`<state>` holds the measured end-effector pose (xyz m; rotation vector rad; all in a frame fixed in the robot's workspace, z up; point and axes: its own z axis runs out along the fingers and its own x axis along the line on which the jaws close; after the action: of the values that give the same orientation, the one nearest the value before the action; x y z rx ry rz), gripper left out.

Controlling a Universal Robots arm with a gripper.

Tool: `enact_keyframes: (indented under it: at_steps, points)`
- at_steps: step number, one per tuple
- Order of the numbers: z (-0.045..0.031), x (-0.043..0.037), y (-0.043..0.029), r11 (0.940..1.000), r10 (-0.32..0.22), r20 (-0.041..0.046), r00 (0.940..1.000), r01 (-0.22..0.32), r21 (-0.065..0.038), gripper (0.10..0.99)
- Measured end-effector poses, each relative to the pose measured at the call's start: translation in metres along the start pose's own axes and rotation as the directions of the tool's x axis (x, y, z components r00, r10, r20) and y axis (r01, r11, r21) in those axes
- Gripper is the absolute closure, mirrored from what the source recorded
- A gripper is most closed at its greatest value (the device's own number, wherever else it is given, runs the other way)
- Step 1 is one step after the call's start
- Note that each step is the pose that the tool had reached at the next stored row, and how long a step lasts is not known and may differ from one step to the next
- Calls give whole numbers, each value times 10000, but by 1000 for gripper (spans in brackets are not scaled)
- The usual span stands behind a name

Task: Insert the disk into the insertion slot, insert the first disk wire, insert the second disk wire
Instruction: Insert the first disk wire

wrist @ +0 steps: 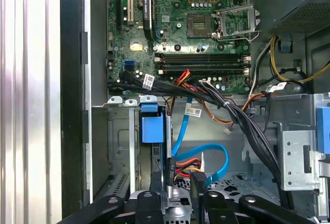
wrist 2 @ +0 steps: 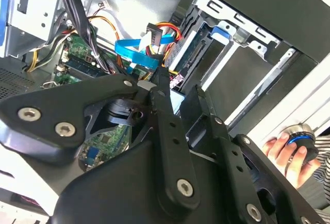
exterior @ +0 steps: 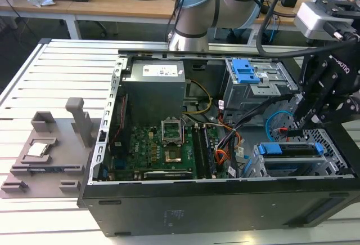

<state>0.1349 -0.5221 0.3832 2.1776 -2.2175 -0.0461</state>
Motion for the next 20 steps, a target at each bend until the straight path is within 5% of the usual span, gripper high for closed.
enact_keyframes:
  at_steps: [13, 20]
  points:
    - [141, 3, -5, 10000, 0, -2, 10000, 0, 0, 725]
    - [202, 10, 60, 10000, -1, 0, 10000, 1, 0, 725]
